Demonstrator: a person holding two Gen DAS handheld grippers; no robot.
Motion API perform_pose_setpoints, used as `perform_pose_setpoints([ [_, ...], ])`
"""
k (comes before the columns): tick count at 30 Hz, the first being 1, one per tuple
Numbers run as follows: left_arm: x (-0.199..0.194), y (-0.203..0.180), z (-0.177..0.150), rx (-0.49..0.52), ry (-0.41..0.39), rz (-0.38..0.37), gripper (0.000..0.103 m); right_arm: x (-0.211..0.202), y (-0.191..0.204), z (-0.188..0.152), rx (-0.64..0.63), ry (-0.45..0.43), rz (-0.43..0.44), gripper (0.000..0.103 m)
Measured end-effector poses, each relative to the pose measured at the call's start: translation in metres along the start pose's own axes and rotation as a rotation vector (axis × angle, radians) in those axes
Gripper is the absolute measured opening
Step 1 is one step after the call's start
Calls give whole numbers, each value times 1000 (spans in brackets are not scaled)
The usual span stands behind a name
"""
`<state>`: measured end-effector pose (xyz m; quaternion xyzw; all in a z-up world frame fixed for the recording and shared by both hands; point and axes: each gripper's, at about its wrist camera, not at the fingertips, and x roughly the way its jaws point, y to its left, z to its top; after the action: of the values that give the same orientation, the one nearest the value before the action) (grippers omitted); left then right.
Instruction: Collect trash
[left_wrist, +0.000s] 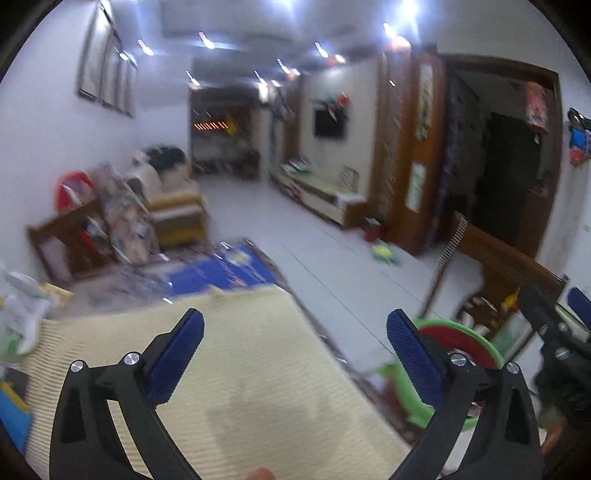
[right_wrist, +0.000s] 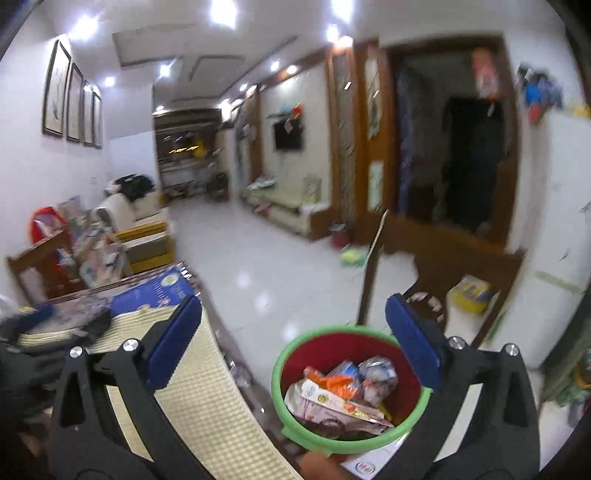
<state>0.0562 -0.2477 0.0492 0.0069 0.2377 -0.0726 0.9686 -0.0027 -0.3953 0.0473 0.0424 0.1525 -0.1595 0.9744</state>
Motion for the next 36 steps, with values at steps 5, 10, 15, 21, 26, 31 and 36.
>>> perform_pose_setpoints([
  [5, -22, 45, 5, -23, 9, 4, 95, -12, 34, -5, 137, 70, 210, 98],
  [10, -39, 88, 4, -55, 15, 13, 95, -15, 61, -13, 162, 120, 235, 98],
  [15, -49, 117, -1, -75, 3, 51, 95, -24, 82, -18, 147, 129, 238, 98],
  [21, -51, 135, -4, -95, 5, 50, 95, -35, 101, -21, 113, 122, 213, 98],
  [26, -53, 141, -8, -83, 3, 44, 95, -37, 103, -20, 124, 130, 192, 98],
  [31, -55, 146, -8, -90, 3, 38, 95, -38, 107, -22, 117, 137, 183, 98],
  [36, -56, 152, -10, -104, 6, 32, 95, -37, 108, -23, 107, 148, 185, 98],
])
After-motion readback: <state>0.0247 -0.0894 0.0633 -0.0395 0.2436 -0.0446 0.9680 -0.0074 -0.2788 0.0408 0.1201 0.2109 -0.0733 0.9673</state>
